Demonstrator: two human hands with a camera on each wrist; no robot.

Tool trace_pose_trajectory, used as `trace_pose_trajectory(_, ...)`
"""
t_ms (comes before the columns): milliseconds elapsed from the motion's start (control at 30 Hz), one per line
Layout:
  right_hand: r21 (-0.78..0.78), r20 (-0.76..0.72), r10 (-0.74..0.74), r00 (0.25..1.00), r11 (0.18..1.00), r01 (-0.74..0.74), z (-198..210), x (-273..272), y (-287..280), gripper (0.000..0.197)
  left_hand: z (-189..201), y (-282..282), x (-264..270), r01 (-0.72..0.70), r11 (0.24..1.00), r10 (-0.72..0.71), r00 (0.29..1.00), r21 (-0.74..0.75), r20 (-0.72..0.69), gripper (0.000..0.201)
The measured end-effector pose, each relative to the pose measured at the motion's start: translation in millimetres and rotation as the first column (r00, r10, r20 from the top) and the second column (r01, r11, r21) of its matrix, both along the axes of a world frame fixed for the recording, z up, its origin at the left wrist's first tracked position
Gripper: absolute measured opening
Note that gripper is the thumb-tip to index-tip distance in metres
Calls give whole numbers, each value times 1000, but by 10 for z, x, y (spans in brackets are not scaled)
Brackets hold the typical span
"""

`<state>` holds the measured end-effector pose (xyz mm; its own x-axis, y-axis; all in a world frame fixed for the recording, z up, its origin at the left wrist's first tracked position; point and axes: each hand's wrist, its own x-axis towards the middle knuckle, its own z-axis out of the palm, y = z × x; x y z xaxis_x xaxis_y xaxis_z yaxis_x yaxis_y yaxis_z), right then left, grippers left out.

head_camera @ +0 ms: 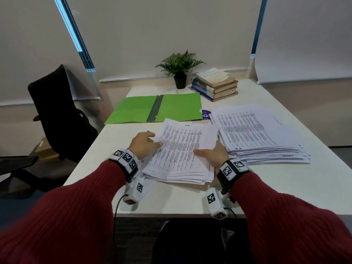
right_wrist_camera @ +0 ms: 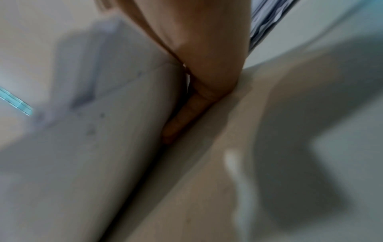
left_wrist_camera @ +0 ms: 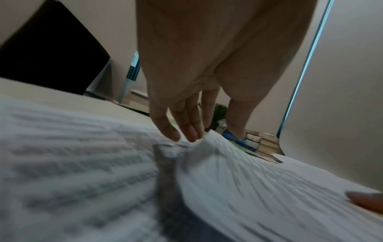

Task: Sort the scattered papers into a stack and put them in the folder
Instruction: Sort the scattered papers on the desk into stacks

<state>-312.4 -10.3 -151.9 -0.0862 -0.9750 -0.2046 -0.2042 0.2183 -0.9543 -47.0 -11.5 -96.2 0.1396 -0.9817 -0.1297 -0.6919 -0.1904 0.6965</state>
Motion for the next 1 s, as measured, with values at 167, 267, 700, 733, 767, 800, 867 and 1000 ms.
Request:
trace_pose_trajectory(167,66,10,-44,999,997,44,-75,19,-50,91,139,122,600,-123,971,-12,834,207,552,107)
trace_pose_trajectory(267,80,15,-40,999,996,38,-2,21,-13,70,129,211,832,-162,949,-19,826,269,563,115)
trace_pose_trajectory(700,99,165,-83,983,993,67,101,-28,73,45,944,126,922,-242,917,330,907,-317,261,28)
trace_pose_trajectory(733,107,174,-94,980,991,76,88,-32,72,49,1054,117,919,-288,890,361,918,-353,161,29)
trace_pose_trajectory(767,118,180,-105,978,989,85,74,-27,69,55,1128,93,903,-328,869,376,925,-371,62,31)
trace_pose_trajectory(800,126,179,-114,977,988,92,61,-16,66,60,1187,94,840,-360,854,377,926,-376,-31,32)
trace_pose_trajectory(867,130,161,-125,979,986,104,62,-2,58,63,1202,72,625,-385,858,305,915,-341,-265,27)
trace_pose_trajectory(1000,133,154,-134,979,985,114,150,22,41,88,810,59,55,-306,944,235,884,-121,-404,13)
